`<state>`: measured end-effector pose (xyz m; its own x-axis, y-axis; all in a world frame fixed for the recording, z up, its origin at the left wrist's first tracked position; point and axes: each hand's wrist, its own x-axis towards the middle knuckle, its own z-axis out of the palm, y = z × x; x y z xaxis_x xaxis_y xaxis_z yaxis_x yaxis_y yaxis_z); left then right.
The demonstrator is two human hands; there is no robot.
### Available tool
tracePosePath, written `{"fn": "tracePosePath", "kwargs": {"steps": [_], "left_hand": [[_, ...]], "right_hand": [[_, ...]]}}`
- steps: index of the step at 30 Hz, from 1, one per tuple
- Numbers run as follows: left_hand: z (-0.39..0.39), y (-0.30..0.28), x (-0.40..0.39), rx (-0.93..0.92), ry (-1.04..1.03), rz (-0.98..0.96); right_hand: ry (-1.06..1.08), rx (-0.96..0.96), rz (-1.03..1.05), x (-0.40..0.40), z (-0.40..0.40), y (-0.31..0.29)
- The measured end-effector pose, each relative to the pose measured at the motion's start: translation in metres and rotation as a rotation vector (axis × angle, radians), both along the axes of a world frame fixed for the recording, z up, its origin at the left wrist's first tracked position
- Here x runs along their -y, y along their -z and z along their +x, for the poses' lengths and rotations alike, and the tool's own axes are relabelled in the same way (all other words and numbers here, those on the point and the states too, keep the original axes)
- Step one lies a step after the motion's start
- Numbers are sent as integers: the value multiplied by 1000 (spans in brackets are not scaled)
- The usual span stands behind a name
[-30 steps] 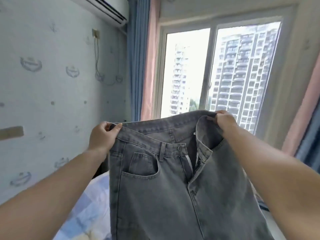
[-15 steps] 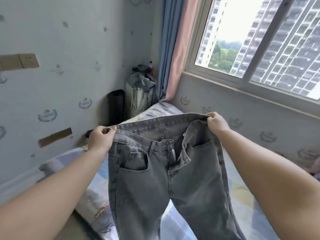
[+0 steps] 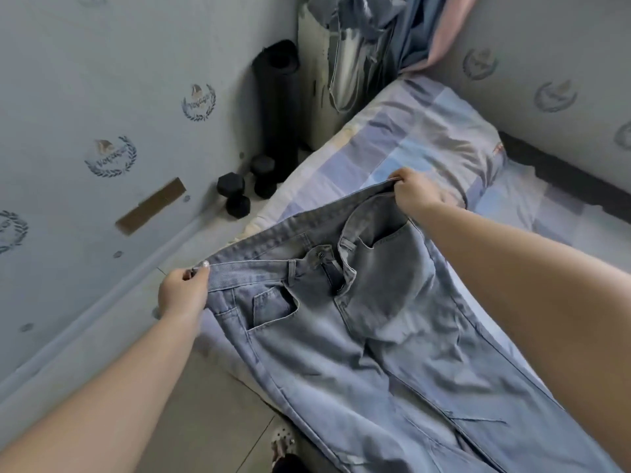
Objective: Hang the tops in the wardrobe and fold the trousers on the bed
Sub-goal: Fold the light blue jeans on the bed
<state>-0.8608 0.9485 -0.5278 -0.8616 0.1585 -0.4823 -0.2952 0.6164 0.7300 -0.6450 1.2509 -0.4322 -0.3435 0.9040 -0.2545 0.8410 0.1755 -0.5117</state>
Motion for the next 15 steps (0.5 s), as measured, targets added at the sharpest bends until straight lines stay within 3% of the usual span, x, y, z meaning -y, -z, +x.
{"fn": "tracePosePath", "kwargs": {"steps": [6, 10, 13, 15], "left_hand": [[-101, 82, 12, 41, -90, 8], [-165, 181, 32, 73, -122, -58], [-150, 169, 11, -3, 32, -204], [-148, 173, -4, -157, 167, -299]], "right_hand": [[-77, -40, -61, -12, -138, 83], [-197, -19, -164, -9, -195, 149], [-280, 51, -290, 7, -209, 201], [-284, 30, -348, 25, -204, 234]]}}
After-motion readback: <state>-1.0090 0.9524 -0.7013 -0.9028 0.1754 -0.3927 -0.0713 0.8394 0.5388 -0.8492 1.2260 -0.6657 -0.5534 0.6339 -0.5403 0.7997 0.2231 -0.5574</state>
